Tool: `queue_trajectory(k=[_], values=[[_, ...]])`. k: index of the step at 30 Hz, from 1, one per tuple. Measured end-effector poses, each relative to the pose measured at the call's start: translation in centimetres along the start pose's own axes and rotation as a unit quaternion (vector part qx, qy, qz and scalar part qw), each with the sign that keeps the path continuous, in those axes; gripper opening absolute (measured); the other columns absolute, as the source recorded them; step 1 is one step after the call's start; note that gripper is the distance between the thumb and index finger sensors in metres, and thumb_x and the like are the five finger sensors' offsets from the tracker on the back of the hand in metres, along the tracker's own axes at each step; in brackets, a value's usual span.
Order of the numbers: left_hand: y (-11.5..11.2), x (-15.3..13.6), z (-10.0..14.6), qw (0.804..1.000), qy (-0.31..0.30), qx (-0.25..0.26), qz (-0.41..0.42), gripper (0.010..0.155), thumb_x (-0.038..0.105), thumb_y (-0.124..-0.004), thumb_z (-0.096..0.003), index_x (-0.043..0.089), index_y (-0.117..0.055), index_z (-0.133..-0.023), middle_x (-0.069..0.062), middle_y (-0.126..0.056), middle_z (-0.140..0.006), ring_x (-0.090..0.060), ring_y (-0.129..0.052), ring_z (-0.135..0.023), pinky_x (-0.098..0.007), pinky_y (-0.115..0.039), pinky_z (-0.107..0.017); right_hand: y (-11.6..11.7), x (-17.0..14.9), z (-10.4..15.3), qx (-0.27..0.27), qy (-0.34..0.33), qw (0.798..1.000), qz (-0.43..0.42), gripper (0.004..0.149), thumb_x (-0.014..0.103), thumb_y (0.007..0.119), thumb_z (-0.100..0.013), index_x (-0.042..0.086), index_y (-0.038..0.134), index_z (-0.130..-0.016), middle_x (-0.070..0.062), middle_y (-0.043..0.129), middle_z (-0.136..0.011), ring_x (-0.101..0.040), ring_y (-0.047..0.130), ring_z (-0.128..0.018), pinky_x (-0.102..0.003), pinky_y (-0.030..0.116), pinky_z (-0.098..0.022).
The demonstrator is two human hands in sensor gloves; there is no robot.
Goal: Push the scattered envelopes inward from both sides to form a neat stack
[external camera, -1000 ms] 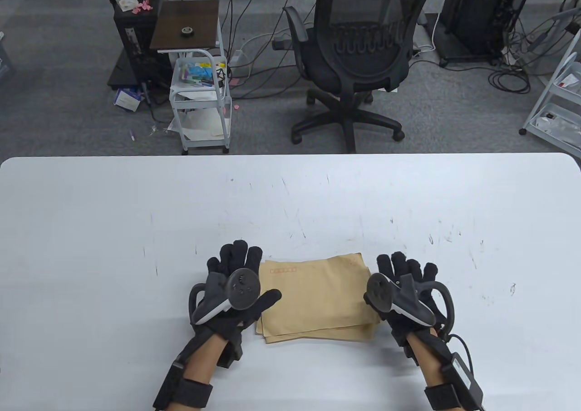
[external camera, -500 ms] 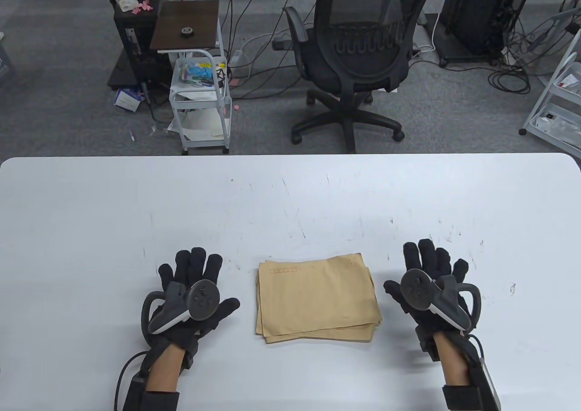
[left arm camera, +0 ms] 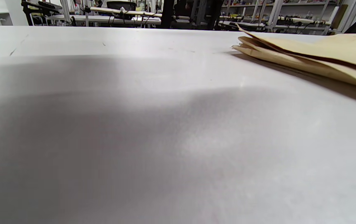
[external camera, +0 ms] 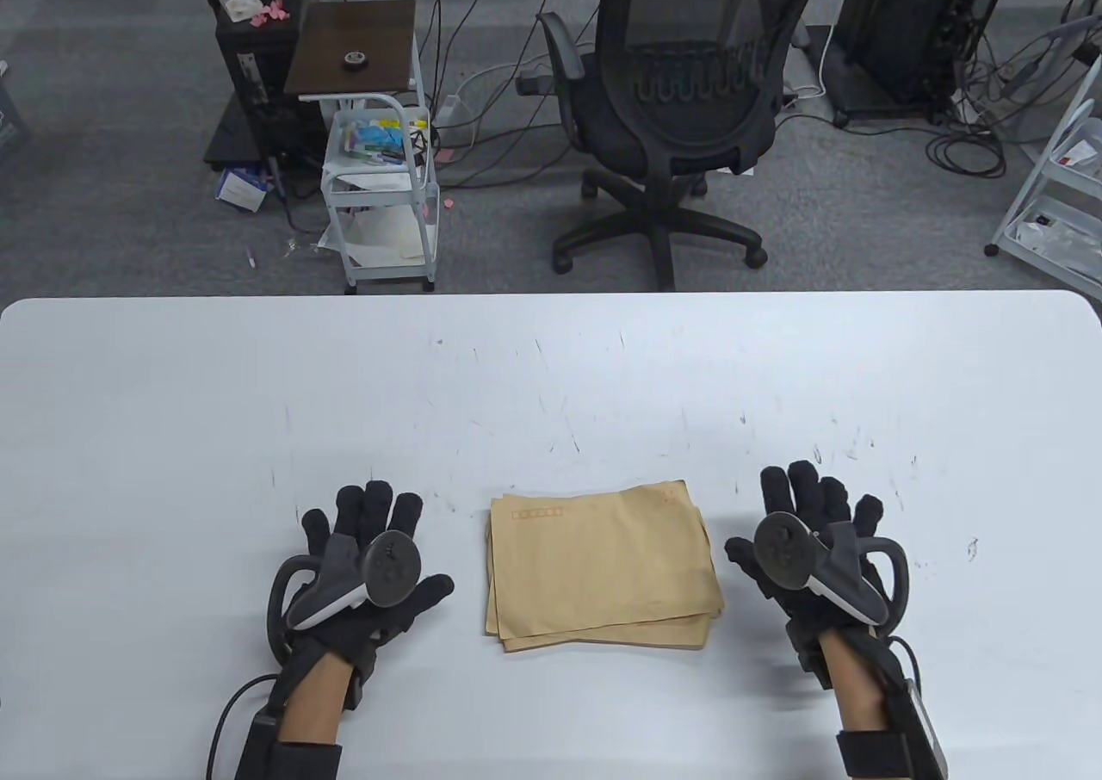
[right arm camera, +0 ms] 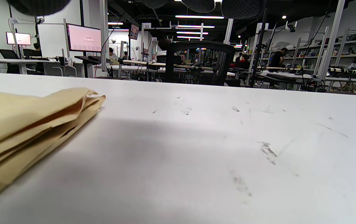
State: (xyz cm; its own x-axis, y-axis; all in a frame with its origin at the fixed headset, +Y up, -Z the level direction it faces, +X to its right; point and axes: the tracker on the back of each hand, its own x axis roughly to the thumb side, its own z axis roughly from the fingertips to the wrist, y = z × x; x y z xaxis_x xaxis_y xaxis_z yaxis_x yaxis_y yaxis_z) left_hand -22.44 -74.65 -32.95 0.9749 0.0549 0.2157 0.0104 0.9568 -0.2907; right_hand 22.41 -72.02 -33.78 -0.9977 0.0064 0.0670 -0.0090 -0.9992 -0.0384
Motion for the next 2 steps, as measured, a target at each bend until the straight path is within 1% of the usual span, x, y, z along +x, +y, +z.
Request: queue_trajectory(k=[2], values=[[-0.2,0.02,-0.13,1.0,0.001,-0.008,-0.003,0.098,0.073,-0.047,-0.0443,0.021,0.006,-0.109,-0.017,0.015,-0.113,-0.051,0.009,-0.106,-0.078,-0.005,-0.069,0.25,-0.02,-0.08,0.008,0.0,1.0,0.002,0.09,0.058,0.06,-0.045,0.007,0.027,-0.112,-0.029,0.028,-0.118,-0.062,0.038,-0.101,-0.084,0.026,-0.063]])
